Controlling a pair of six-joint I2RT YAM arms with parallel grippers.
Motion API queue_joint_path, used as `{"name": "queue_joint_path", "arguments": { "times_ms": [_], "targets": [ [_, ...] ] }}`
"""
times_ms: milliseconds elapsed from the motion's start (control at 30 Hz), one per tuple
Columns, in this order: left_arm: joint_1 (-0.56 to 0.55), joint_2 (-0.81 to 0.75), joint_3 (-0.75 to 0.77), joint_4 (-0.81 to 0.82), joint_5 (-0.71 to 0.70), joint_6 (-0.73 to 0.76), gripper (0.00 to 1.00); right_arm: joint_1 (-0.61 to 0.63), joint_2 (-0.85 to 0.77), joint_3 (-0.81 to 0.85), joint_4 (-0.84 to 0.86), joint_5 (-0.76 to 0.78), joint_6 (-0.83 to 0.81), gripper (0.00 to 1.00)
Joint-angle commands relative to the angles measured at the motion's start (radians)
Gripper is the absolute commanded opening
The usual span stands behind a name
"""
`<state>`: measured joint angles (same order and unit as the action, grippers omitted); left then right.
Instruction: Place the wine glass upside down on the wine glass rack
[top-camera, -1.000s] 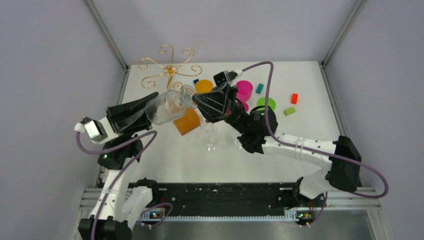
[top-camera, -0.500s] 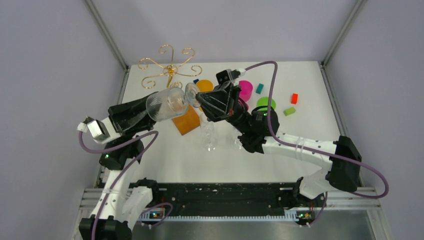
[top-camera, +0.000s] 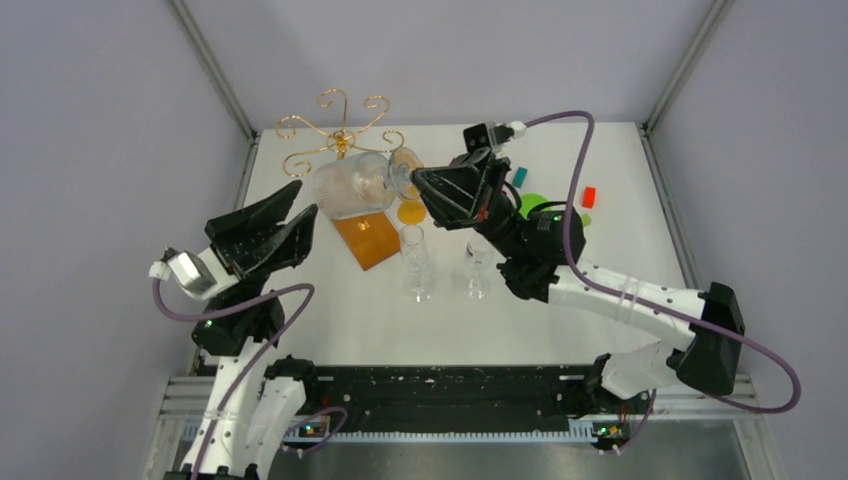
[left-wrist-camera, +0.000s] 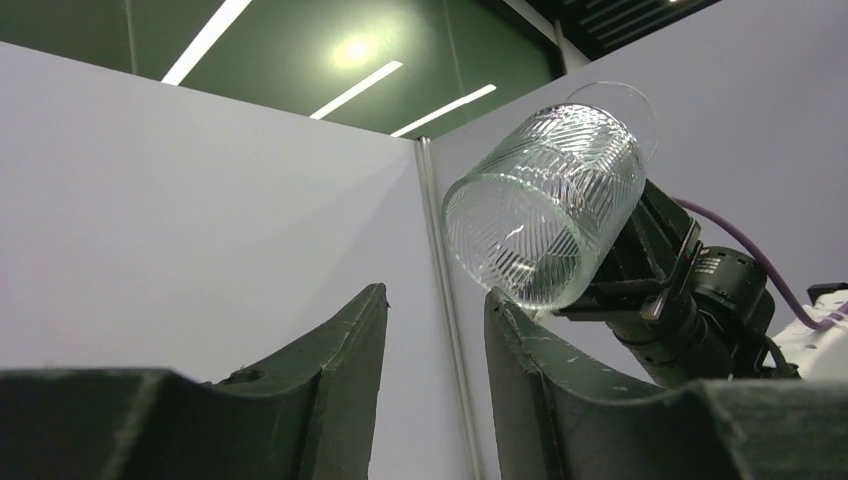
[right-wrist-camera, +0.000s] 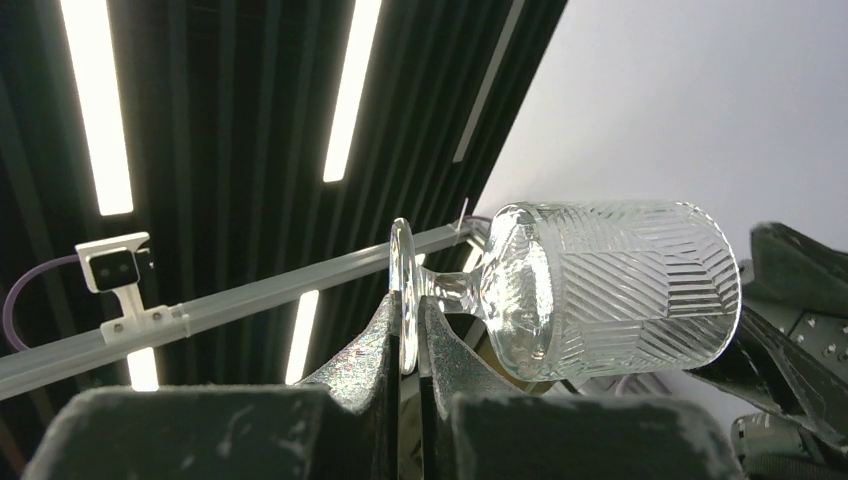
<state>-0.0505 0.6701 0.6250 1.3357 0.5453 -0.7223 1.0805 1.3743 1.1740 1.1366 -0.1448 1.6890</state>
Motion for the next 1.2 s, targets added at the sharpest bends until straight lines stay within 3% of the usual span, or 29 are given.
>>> {"name": "queue_joint_path", "arguments": {
  "times_ms": [0, 200, 367, 500, 667, 933, 1167],
  "targets": [
    [-0.002, -0.027, 0.007, -0.141, -0.055, 0.068, 0.46, -0.058, -0.108, 0.037, 0.029, 0.018, -0.038, 0.0],
    [-0.002, -0.06, 0.001, -0.262, -0.063, 0.067, 0.47, -0.206, -0.164, 0.011, -0.095, -0.026, -0.06, 0.0],
    [-0.001, -0.124, -0.041, -0.405, -0.074, 0.012, 0.47, -0.398, -0.196, 0.051, -0.402, -0.088, -0.24, 0.0],
    [-0.002, -0.243, -0.093, -0.58, -0.299, -0.061, 0.55, -0.464, -0.159, 0.139, -0.614, -0.115, -0.384, 0.0],
    [-0.002, -0.404, -0.04, -1.003, -0.531, -0.038, 0.63, -0.483, -0.037, 0.352, -0.869, -0.142, -0.574, 0.0],
    [-0.002, -0.384, 0.168, -1.505, -0.472, 0.06, 0.58, -0.508, 0.216, 0.709, -1.15, -0.186, -0.784, 0.0],
    [-0.002, -0.368, 0.252, -1.785, -0.499, 0.202, 0.45, -0.528, 0.515, 1.145, -1.38, -0.301, -0.911, 0.0]
  ]
}}
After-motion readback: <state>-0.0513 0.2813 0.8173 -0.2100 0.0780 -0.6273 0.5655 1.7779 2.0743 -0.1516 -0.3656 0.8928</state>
